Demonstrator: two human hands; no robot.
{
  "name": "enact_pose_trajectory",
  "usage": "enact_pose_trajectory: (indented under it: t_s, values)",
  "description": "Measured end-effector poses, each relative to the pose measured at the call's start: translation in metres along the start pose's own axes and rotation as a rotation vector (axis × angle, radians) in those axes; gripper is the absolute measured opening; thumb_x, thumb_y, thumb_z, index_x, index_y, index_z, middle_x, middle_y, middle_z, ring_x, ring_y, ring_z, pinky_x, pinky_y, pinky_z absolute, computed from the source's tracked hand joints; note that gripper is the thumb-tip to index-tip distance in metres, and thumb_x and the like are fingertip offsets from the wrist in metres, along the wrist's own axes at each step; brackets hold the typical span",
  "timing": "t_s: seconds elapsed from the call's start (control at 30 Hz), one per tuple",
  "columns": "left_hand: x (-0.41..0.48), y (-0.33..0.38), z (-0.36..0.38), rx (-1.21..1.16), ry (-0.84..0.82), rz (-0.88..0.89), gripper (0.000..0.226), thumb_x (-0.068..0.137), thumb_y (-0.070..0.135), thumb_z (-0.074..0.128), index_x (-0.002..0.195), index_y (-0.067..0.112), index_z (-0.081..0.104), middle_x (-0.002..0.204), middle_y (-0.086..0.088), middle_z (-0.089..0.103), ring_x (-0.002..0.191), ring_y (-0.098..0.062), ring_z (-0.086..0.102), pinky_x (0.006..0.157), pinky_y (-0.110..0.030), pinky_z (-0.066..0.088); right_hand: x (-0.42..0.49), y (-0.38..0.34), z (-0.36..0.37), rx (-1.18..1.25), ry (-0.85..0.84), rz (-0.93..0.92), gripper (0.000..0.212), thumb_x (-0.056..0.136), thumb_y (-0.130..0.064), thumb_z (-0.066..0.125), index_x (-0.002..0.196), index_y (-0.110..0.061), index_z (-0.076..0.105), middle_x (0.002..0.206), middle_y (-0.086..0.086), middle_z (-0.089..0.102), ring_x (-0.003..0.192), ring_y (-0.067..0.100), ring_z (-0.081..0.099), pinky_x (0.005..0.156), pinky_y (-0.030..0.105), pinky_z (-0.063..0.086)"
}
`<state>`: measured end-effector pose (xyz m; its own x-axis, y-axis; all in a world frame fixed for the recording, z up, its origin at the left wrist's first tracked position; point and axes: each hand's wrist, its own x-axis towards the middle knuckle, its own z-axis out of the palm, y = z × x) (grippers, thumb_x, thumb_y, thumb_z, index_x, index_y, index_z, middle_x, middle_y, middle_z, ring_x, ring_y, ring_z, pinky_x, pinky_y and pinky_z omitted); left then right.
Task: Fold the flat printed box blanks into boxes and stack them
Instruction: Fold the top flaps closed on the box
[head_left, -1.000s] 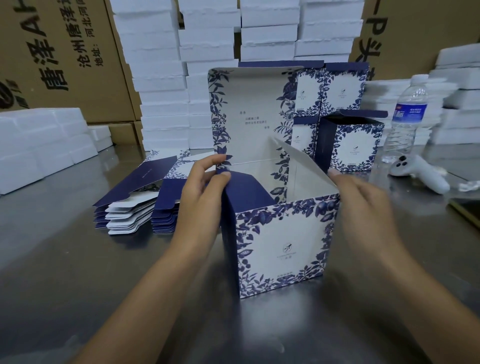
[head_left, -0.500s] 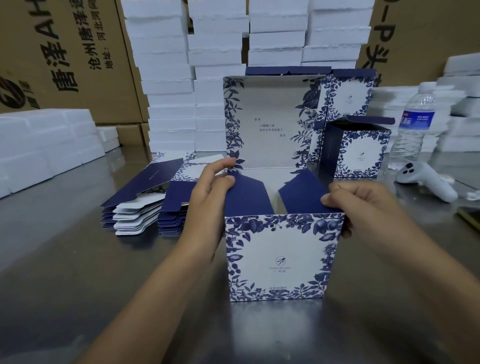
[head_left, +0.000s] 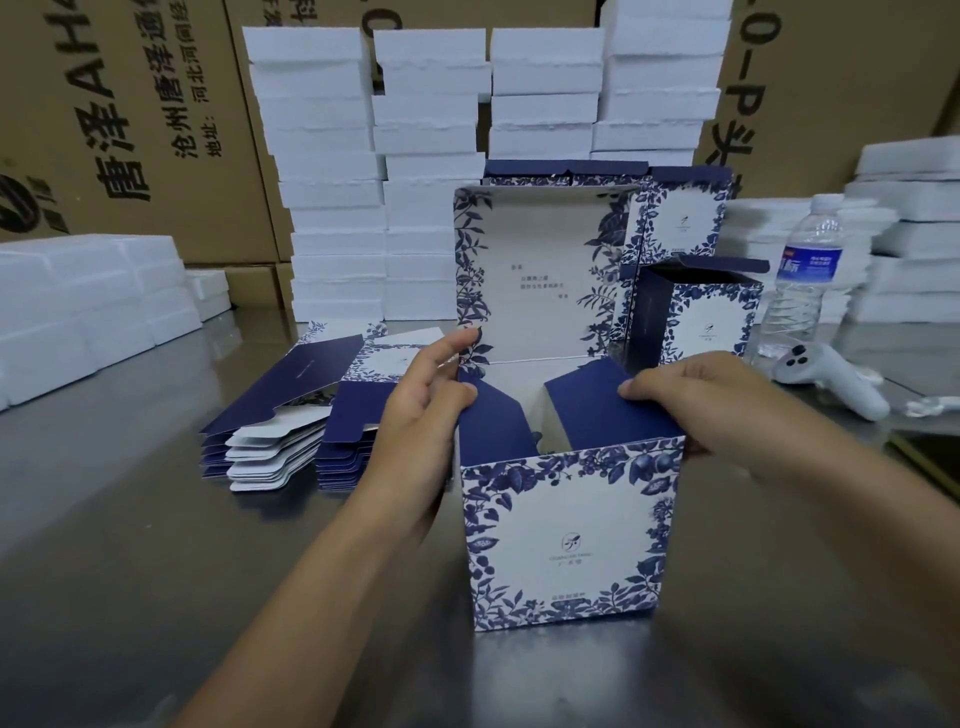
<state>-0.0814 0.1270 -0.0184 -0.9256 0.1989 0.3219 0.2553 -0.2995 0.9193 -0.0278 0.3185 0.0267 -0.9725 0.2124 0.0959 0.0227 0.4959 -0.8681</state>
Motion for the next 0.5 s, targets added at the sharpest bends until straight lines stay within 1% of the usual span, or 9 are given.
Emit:
enact_pose_trajectory:
  t_s: [0.03,0.07,0.13,0.17,0.2,0.27,0.33,0.37,0.5]
  values:
    - [0.000,-0.001,-0.001,0.001,-0.006,-0.004,0.047,0.094,-0.002,0.040,0.102,0.036,0.067,0.097,-0.008,0.054,0.119,-0.026,0.053,0.104,-0.043,0.038,0.003,0.000,-0.002,0.001,-0.002,0.016,0.041,0.087,-0.020,0.058,0.050,-0.002,0.056,0.043,0.016,0.049,0.040,0.016,0.044,0.046,0.018,0.036]
    - [0.000,-0.001,-0.001,-0.001,-0.011,-0.008,0.046,0.093,-0.001,0.041,0.103,0.036,0.067,0.100,-0.010,0.059,0.128,-0.028,0.047,0.109,-0.046,0.034,0.004,-0.003,-0.002,-0.004,-0.011,0.030,0.037,0.087,-0.017,0.057,0.052,-0.007,0.053,0.044,0.011,0.042,0.041,0.017,0.040,0.045,0.017,0.035]
    - [0.001,-0.002,-0.002,-0.009,-0.015,-0.017,0.046,0.093,-0.001,0.041,0.105,0.036,0.066,0.121,-0.010,0.062,0.137,-0.032,0.037,0.114,-0.052,0.027,0.004,-0.007,-0.002,-0.044,-0.053,0.036,0.022,0.088,-0.014,0.054,0.067,-0.006,0.057,0.055,0.011,0.043,0.048,0.019,0.042,0.048,0.017,0.035]
    - [0.001,-0.002,-0.002,-0.011,-0.012,-0.022,0.046,0.093,-0.001,0.041,0.106,0.035,0.065,0.130,-0.012,0.058,0.138,-0.033,0.034,0.114,-0.054,0.025,0.004,-0.008,-0.003,-0.069,-0.071,0.027,0.022,0.088,-0.011,0.053,0.068,-0.005,0.055,0.054,0.011,0.042,0.044,0.018,0.043,0.045,0.014,0.034]
    - [0.001,-0.002,-0.002,-0.013,-0.012,-0.025,0.046,0.093,-0.001,0.041,0.106,0.035,0.065,0.135,-0.014,0.055,0.138,-0.033,0.034,0.114,-0.054,0.025,0.004,-0.010,-0.003,-0.076,-0.077,0.027,0.027,0.089,-0.007,0.051,0.062,-0.004,0.051,0.048,0.009,0.040,0.036,0.017,0.042,0.040,0.010,0.031]
    - [0.001,-0.003,-0.003,-0.020,-0.013,-0.023,0.046,0.092,-0.001,0.042,0.106,0.036,0.065,0.137,-0.012,0.054,0.138,-0.032,0.035,0.114,-0.053,0.025,0.004,-0.011,-0.002,-0.119,-0.063,0.028,0.033,0.089,-0.005,0.050,0.056,-0.007,0.045,0.038,0.003,0.037,0.026,0.009,0.037,0.033,0.008,0.026]
    - [0.002,-0.004,-0.003,-0.028,-0.010,-0.016,0.047,0.092,-0.002,0.042,0.104,0.036,0.066,0.134,-0.001,0.056,0.137,-0.029,0.039,0.114,-0.052,0.027,0.005,-0.013,-0.001,-0.216,-0.037,0.010,0.031,0.088,-0.011,0.051,0.058,-0.010,0.045,0.036,-0.002,0.035,0.027,0.008,0.031,0.032,0.011,0.023]
    - [0.002,-0.004,-0.003,-0.029,-0.009,-0.016,0.048,0.092,-0.003,0.041,0.105,0.036,0.065,0.133,0.001,0.056,0.136,-0.028,0.039,0.114,-0.051,0.028,0.007,-0.014,-0.001,-0.246,-0.022,0.003,0.030,0.087,-0.013,0.052,0.058,-0.012,0.044,0.036,-0.002,0.034,0.028,0.009,0.029,0.032,0.012,0.023]
    - [0.003,-0.005,-0.003,-0.003,-0.018,-0.010,0.047,0.092,-0.005,0.040,0.109,0.033,0.062,0.138,-0.010,0.053,0.137,-0.031,0.037,0.114,-0.052,0.027,0.020,-0.019,0.001,-0.224,0.034,0.028,0.032,0.089,-0.012,0.052,0.059,-0.011,0.041,0.036,-0.003,0.030,0.027,0.010,0.025,0.031,0.010,0.020]
